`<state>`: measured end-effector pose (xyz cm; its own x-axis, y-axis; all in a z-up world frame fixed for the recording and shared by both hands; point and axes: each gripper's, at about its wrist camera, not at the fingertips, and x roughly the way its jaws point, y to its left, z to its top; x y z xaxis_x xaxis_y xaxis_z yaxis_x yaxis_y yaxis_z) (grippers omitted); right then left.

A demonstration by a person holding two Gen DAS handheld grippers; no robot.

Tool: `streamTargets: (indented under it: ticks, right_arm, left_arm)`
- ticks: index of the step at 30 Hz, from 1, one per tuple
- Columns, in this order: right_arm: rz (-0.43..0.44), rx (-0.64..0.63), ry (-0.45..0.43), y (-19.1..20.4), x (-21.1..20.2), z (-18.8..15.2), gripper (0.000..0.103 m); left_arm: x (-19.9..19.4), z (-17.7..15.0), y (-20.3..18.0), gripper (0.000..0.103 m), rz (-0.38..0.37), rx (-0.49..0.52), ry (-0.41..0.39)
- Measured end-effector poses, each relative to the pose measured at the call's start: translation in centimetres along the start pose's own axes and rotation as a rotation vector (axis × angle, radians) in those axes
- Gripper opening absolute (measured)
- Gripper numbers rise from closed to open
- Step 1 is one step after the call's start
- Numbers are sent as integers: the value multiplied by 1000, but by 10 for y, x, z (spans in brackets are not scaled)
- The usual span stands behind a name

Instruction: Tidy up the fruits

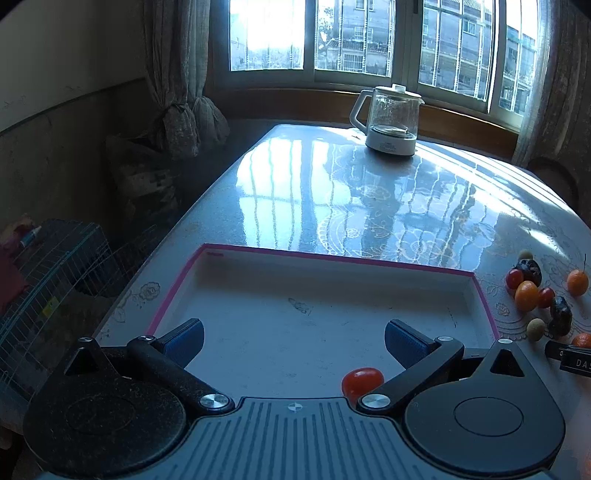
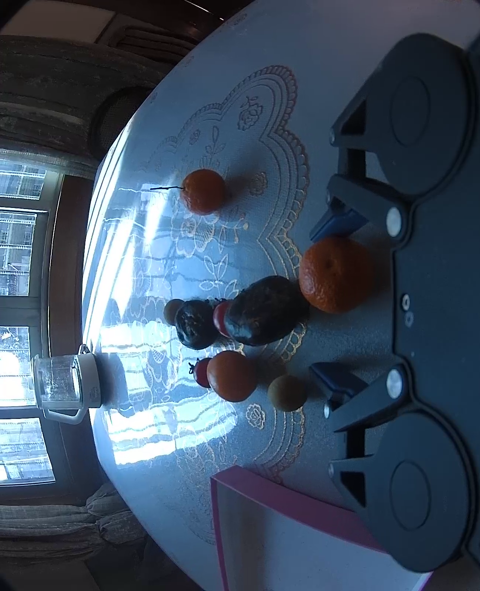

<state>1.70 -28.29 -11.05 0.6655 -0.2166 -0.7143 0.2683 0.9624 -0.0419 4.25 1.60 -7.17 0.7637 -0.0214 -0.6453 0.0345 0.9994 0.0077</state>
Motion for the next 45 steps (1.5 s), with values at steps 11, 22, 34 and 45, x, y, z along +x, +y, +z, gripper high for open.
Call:
streamTargets:
  ticks: [11, 22, 34, 45]
  right_arm:
    - [-5, 59, -11, -13, -6, -1, 40]
    - [11, 174, -62, -21, -20, -9, 39]
    - [280, 19, -163, 93, -67, 29, 39]
    - [146, 65, -203, 111, -65, 8, 46]
  left_arm:
    - [1, 2, 6, 103, 8, -30, 10]
    - [-3, 2, 31, 103, 42, -68, 4]
    - [-8, -3, 95, 103, 58, -149, 25]
    - [-3, -10, 133, 103, -1, -179, 41]
